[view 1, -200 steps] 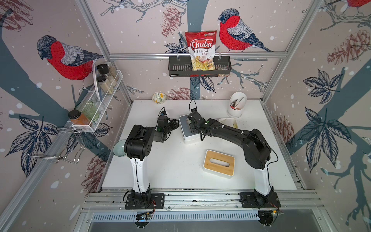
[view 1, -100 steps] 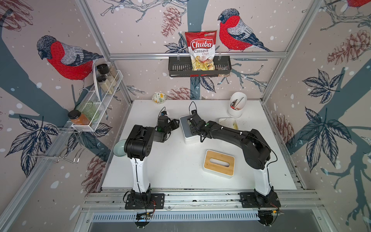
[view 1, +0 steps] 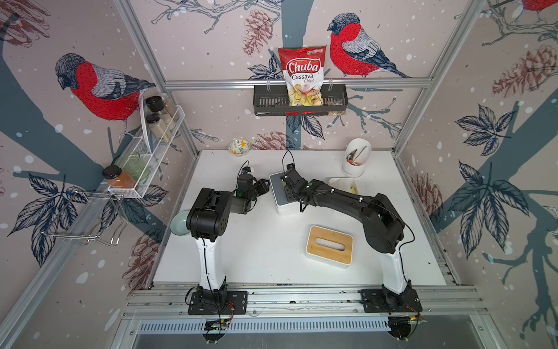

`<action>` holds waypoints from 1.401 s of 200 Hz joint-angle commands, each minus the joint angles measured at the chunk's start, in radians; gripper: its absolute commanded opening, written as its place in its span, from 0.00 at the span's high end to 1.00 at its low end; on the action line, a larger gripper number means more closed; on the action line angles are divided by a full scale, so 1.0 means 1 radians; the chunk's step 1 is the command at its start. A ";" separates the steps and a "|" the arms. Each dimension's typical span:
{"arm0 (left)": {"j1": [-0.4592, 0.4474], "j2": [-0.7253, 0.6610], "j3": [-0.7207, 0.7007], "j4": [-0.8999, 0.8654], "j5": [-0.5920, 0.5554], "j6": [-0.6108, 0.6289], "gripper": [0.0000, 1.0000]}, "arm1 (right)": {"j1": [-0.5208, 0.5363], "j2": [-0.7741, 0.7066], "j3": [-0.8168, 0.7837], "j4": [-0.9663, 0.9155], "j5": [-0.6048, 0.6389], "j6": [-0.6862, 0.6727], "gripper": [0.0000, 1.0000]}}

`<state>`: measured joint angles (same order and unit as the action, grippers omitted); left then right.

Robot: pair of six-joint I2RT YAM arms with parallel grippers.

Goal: Put the tissue paper into the tissue box
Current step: Close the box lid on the tissue box.

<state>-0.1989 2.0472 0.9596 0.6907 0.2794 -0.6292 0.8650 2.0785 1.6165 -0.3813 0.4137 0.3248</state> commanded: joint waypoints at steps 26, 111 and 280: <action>-0.002 -0.013 -0.004 0.006 -0.017 0.014 0.50 | 0.000 0.001 0.016 -0.007 0.013 0.017 0.48; 0.000 -0.026 -0.015 0.015 -0.021 0.014 0.50 | -0.004 -0.015 0.012 -0.019 0.008 0.017 0.39; -0.014 -0.074 -0.063 0.092 -0.034 0.037 0.46 | 0.059 -0.126 -0.161 0.150 0.026 -0.210 0.33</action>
<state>-0.2062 1.9728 0.8913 0.7727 0.2386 -0.6193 0.9211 1.9270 1.4498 -0.2787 0.4084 0.1692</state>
